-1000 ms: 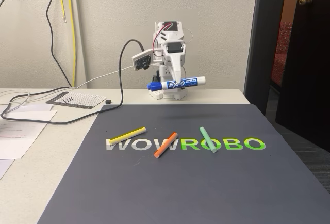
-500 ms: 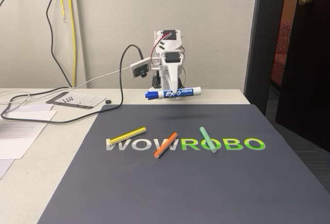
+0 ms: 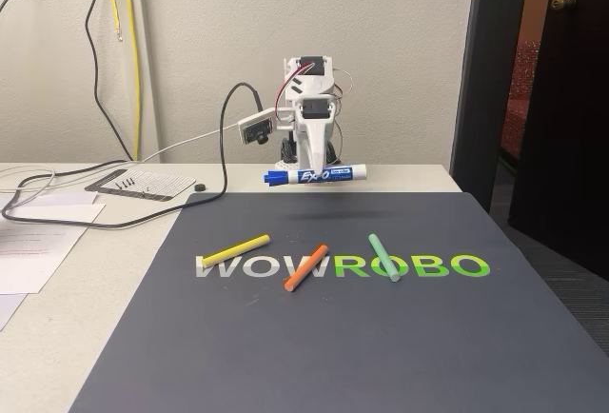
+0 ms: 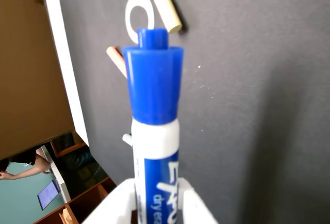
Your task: Pick up the blue marker.
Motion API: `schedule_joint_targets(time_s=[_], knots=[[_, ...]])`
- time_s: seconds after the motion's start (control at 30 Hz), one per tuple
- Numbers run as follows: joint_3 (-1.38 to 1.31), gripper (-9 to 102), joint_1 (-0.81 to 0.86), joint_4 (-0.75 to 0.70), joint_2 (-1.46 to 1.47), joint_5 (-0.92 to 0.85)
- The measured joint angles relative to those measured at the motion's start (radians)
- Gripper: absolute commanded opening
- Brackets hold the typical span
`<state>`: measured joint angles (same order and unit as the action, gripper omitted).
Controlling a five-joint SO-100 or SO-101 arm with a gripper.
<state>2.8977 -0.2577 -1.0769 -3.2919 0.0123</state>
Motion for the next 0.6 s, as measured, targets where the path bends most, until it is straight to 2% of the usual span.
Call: schedule_joint_targets(time_s=[0.6], knots=[[0.006, 0, 0.0, 0.032, 0.0, 0.003]])
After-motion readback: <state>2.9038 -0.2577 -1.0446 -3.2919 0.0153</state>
